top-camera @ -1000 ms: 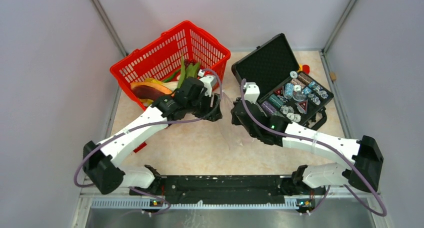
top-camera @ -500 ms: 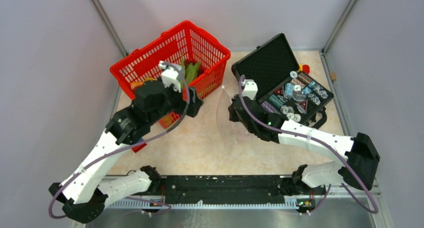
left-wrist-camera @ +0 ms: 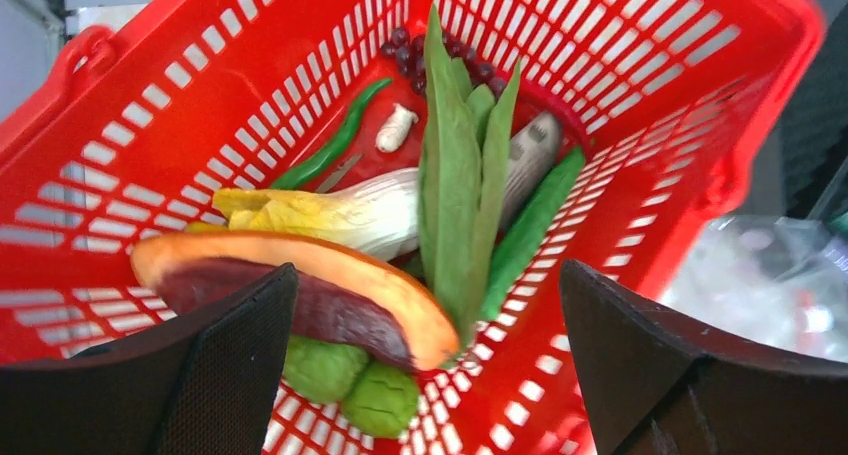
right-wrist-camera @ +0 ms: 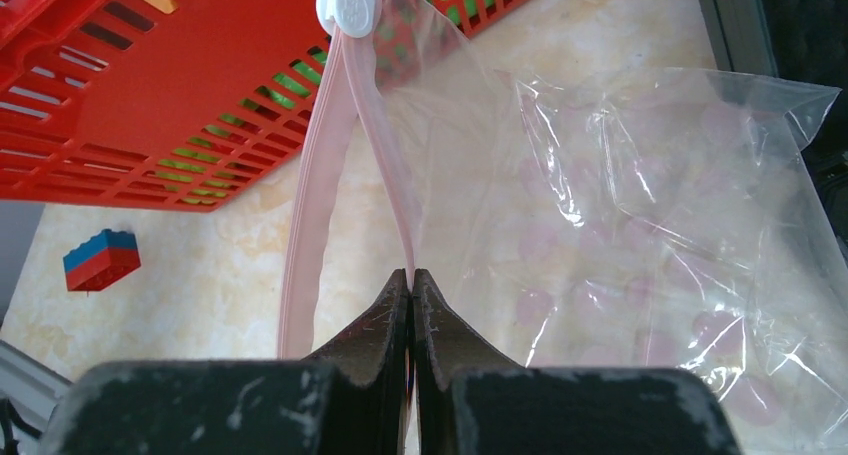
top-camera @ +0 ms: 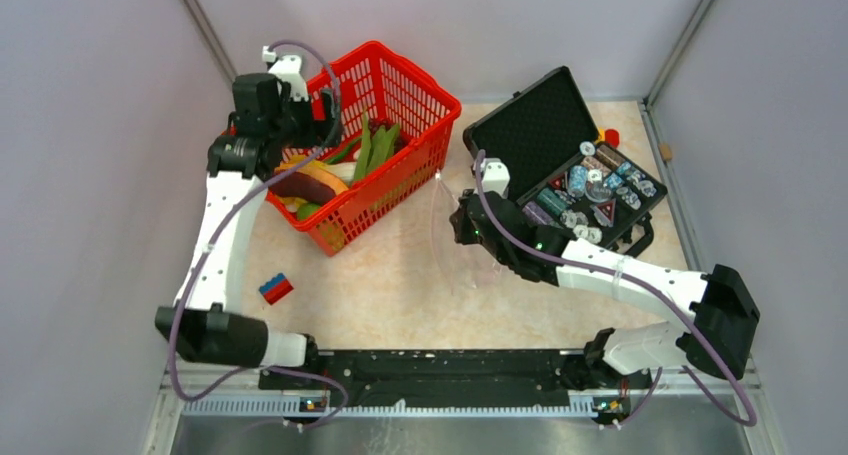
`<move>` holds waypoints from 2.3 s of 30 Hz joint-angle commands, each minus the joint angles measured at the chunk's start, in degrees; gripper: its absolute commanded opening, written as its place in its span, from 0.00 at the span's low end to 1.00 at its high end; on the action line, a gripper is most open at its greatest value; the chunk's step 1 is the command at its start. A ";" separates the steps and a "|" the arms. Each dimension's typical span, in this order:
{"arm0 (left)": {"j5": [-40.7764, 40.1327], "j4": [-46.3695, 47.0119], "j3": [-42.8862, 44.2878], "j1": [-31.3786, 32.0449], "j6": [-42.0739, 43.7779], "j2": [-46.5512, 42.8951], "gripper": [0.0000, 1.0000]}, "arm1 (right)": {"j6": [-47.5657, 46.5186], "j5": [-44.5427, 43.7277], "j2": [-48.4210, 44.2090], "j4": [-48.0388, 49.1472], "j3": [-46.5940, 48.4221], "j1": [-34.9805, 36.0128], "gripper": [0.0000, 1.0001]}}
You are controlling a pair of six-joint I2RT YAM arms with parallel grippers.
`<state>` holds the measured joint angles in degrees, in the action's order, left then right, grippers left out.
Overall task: Place the food in the zip-top bag and seal the zipper
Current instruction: Pick up the fake food from the bin.
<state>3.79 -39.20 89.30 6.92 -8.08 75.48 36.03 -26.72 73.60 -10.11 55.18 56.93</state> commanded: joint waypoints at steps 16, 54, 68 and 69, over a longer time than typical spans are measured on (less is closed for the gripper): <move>29.71 -17.59 14.37 -11.51 52.87 27.89 0.99 | -4.49 6.11 -1.42 3.14 0.67 -0.37 0.00; 15.64 17.83 -8.44 -11.75 -13.64 10.82 0.99 | -7.74 9.33 0.15 3.03 2.93 -0.40 0.00; 1.18 17.27 -29.56 -11.67 -48.21 -0.58 0.99 | -7.29 7.07 -0.57 4.63 2.36 -0.36 0.00; -0.83 14.29 -28.16 -11.55 -49.73 0.52 0.99 | -7.31 6.92 -0.59 4.77 2.27 -0.34 0.00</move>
<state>13.52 -20.18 57.69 -4.21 -46.06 74.54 28.95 -18.55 75.05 -8.43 57.08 56.86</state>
